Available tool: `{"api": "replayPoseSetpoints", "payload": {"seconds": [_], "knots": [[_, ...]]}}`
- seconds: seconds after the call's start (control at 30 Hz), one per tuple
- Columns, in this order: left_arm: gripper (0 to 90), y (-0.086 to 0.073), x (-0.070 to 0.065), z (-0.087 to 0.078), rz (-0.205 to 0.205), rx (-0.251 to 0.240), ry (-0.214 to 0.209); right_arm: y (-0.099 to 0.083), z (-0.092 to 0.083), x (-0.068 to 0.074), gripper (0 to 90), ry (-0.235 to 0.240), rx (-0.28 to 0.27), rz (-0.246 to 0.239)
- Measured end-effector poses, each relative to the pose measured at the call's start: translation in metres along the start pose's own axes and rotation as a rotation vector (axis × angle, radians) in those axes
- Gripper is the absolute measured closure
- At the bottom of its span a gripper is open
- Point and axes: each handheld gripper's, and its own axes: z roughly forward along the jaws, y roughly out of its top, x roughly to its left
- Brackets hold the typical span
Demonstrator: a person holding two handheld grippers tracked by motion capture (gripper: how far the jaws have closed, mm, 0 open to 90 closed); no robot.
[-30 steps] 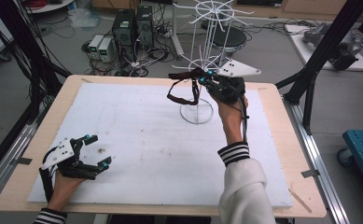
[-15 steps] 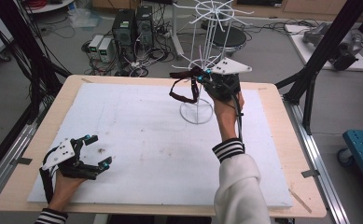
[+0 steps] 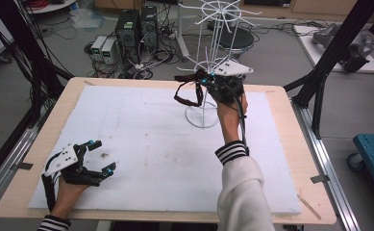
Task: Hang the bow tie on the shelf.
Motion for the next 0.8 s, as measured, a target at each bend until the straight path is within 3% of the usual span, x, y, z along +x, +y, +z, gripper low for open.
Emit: {"api": "replayPoseSetpoints", "payload": {"seconds": [0.8], "knots": [[1.7, -0.0014, -0.0002, 0.0006, -0.001, -0.002, -0.003, 0.0004, -0.004, 0.0024, 69.9, 0.022, -0.006, 0.018]]}}
